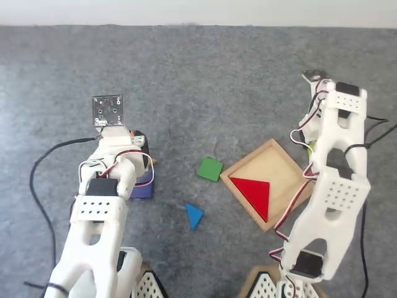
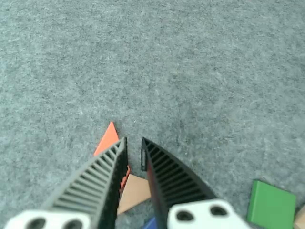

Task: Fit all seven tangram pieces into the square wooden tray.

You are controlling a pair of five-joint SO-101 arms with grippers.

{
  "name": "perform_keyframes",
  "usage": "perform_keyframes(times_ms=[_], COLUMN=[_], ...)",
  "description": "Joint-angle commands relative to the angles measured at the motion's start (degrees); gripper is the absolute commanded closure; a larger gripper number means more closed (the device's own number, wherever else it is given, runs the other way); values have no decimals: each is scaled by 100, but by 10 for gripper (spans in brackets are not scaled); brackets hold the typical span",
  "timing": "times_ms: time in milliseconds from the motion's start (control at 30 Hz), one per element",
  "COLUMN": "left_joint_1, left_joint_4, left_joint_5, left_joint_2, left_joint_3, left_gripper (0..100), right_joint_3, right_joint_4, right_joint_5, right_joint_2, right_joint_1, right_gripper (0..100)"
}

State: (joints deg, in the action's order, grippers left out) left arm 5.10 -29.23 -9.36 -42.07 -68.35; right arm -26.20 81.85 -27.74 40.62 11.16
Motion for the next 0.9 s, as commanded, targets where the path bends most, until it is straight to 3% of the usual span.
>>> perform_keyframes(times_ms=[0,133,267,500,800,867], left_joint_1=[-9,-9,-9,-9,-9,-18], left_joint_4=[158,158,158,158,158,158], left_joint_5=[62,62,62,70,70,70], left_joint_2=[9,9,9,9,0,0], left_joint_3=[40,40,40,40,40,40], left_gripper=[953,953,953,953,953,953], right_joint_3=[-149,-149,-141,123,2171,2549], right_joint_4=[418,831,1323,1842,1815,1516], right_joint_5=[53,-273,-1846,-4589,-6822,-6822], right_joint_2=[-1323,-2193,-2905,-3477,-3934,-4092], right_joint_1=[-303,-681,-1059,-1068,-1411,-1393], right_gripper=[786,786,786,786,786,786])
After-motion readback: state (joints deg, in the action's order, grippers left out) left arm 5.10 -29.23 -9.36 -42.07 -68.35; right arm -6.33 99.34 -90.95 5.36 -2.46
